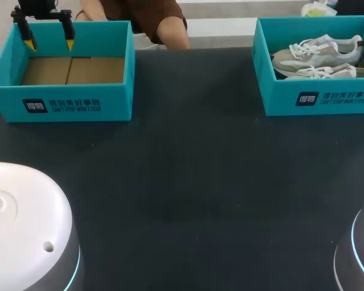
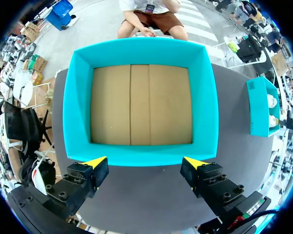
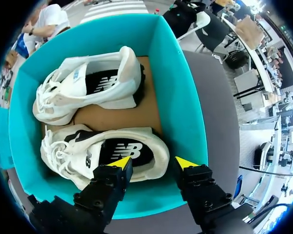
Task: Take the shoe out of the shoebox, open the shoe tongue, remove and reinsert the insole, then place the shoe into the shoebox
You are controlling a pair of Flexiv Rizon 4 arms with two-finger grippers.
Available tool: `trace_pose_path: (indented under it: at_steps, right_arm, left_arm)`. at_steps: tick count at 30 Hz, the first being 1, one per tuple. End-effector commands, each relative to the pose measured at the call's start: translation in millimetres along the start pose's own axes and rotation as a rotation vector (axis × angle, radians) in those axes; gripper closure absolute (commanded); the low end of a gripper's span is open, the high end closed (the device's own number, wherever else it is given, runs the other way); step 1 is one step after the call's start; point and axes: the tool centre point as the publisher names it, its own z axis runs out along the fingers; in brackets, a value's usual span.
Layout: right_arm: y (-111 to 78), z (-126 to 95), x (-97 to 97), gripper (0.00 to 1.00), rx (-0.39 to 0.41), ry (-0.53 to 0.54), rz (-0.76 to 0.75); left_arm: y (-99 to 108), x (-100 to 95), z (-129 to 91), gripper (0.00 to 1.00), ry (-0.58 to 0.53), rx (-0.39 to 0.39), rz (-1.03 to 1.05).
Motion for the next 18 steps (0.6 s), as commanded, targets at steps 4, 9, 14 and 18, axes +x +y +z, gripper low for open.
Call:
trace_pose_path:
  at_steps: [4,9,14,18]
  right_arm:
    - [2.0,13.3,-0.1,0.51,0.005,-0.012,0.005]
    - [0.0,26.2,2.1,0.51,0.023,-0.01,-0.004]
    - [1.0,34.3,-1.0,1.0,0.037,-0.026,0.008]
    - [3.2,32.6,-7.8,1.0,0.034,-0.04,0.034]
  left_arm:
    - [0.1,-0.2,-0.2,0.0,-0.001,-0.001,0.0]
    - [0.1,-0.2,-0.2,0.0,-0.001,-0.001,0.0]
    - [0.1,-0.2,-0.2,0.0,-0.001,-0.001,0.0]
    - [0.1,-0.2,-0.2,0.0,-0.001,-0.001,0.0]
